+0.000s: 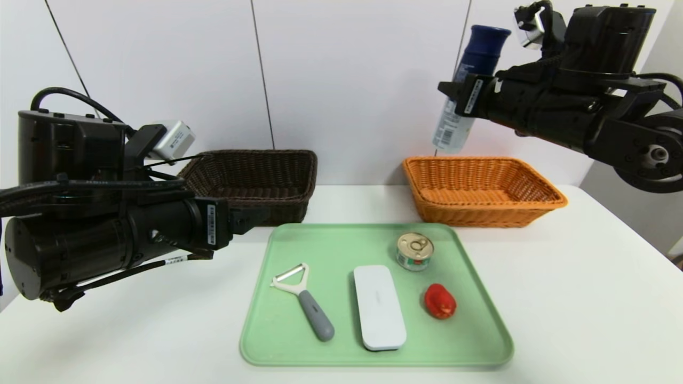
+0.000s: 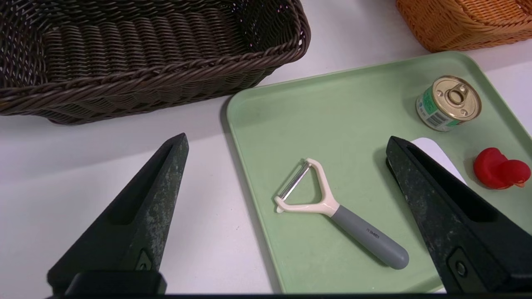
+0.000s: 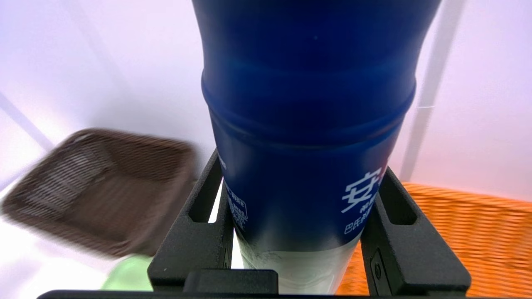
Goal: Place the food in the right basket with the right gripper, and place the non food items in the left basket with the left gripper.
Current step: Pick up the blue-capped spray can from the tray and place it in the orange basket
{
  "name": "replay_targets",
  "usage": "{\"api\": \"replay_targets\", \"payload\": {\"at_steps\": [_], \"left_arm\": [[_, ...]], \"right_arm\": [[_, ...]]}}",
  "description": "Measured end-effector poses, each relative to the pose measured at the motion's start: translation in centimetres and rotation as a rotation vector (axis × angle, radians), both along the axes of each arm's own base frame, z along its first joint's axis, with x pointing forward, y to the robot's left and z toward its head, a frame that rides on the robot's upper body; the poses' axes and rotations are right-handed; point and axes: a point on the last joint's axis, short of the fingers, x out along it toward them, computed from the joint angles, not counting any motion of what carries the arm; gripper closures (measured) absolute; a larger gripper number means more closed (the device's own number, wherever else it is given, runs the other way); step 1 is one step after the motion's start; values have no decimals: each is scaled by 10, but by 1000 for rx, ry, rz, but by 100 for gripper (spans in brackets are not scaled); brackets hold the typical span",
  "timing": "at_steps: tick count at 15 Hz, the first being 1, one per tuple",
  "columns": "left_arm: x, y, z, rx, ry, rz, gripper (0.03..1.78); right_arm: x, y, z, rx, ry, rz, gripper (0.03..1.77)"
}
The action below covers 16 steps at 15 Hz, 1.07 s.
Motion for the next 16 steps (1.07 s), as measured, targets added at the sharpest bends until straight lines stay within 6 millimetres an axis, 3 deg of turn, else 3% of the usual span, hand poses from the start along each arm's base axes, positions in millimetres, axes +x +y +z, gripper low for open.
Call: {"api": "replay_targets", "payload": {"at_steps": [4, 7, 11, 16], "left_arm": [[1, -2, 0, -1, 1, -7, 12], [2, -4, -2, 0, 8, -17, 12], [3, -6, -3, -2, 16, -31, 12], [2, -8, -4, -1, 18, -40, 12]], "right_arm": [[31, -46, -18, 11, 52, -57, 99], [50, -62, -38, 8, 98, -88, 99], [75, -69, -67, 12, 106, -114, 99], [100, -61, -103, 5, 125, -116, 99]]}}
